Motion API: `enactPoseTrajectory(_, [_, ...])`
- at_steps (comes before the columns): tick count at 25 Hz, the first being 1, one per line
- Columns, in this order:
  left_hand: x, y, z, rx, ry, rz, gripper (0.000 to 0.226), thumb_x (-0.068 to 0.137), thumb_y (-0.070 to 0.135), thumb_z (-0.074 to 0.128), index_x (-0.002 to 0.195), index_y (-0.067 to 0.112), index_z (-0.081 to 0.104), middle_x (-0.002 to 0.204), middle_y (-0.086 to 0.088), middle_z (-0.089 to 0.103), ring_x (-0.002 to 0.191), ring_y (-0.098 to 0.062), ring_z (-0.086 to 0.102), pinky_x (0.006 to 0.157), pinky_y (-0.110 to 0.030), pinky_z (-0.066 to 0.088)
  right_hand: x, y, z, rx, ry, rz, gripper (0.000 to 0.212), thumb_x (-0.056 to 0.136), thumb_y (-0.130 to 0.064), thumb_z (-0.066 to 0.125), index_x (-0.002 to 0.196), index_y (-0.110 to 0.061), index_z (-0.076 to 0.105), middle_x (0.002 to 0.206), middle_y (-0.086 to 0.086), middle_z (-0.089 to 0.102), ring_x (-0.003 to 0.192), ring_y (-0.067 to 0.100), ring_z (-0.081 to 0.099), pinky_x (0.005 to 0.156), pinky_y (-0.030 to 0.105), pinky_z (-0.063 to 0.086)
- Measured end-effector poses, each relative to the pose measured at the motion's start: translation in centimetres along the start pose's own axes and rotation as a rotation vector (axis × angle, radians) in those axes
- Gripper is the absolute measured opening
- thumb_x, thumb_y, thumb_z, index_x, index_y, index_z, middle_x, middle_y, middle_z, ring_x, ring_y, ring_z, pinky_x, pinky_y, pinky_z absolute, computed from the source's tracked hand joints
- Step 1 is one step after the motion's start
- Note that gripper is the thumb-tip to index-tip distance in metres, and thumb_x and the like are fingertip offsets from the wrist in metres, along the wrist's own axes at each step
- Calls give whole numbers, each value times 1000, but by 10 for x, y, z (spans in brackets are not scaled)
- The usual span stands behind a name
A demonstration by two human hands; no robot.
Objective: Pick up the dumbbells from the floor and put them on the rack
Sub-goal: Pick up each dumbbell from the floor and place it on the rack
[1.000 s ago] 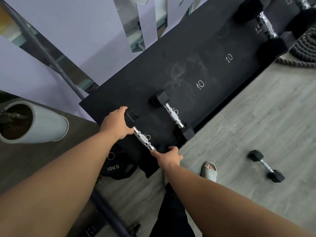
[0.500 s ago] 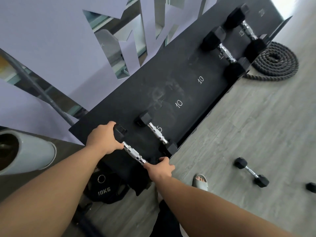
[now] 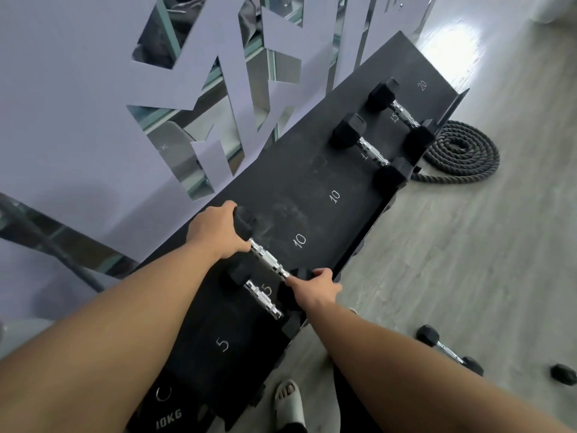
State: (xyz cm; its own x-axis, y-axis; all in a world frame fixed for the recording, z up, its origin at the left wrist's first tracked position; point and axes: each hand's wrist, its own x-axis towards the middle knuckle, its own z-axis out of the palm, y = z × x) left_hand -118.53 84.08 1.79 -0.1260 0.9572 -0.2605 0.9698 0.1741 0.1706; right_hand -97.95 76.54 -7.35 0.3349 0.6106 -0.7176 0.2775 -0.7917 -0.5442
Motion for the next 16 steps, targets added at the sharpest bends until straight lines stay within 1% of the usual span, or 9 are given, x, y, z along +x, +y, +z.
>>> enactPoseTrajectory(4, [63, 54, 12, -7, 61, 26, 97, 57, 57, 85, 140, 23, 49, 105, -6, 71, 94, -33, 67, 68, -37, 54, 64, -35, -37, 19, 30, 7, 71, 70, -43, 83, 127, -22, 47, 131, 11, 36, 111, 35, 57, 100, 44, 52])
enactPoseTrajectory(7, [111, 98, 25, -44, 62, 35, 93, 58, 56, 86, 138, 25, 49, 102, -4, 71, 86, -30, 66, 64, -34, 48, 116, -55, -64, 48, 44, 33, 67, 72, -41, 83, 123, -22, 45, 130, 11, 32, 106, 37, 60, 95, 45, 55])
enactPoseTrajectory(9, [142, 124, 34, -83, 79, 59, 87, 57, 54, 87, 132, 29, 51, 100, -2, 71, 76, -24, 58, 64, -31, 45, 148, -67, -79, 64, 62, 51, 66, 72, -39, 83, 122, -23, 43, 129, 10, 30, 104, 38, 61, 93, 47, 57])
enactPoseTrajectory(10, [157, 136, 39, -101, 81, 71, 84, 57, 52, 87, 130, 31, 51, 100, 0, 70, 75, -21, 54, 65, -31, 44, 163, -71, -85, 67, 75, 61, 66, 72, -39, 83, 121, -23, 42, 127, 10, 30, 104, 39, 61, 93, 47, 56])
enactPoseTrajectory(12, [180, 157, 47, -128, 77, 108, 81, 57, 48, 88, 127, 33, 51, 101, 1, 69, 77, -19, 54, 67, -30, 44, 187, -78, -95, 74, 97, 81, 65, 71, -39, 83, 117, -24, 40, 122, 8, 29, 104, 39, 61, 94, 48, 56])
enactPoseTrajectory(14, [205, 176, 56, -144, 73, 140, 81, 58, 44, 89, 127, 32, 49, 104, 2, 69, 82, -21, 61, 69, -30, 45, 215, -86, -104, 83, 105, 108, 65, 71, -40, 84, 114, -25, 38, 120, 8, 29, 100, 37, 62, 92, 47, 57])
enactPoseTrajectory(16, [223, 191, 63, -159, 62, 133, 84, 59, 40, 91, 131, 32, 48, 108, 2, 68, 90, -23, 64, 71, -31, 46, 237, -92, -111, 85, 106, 99, 66, 71, -40, 84, 115, -24, 37, 120, 7, 28, 98, 37, 62, 91, 47, 57])
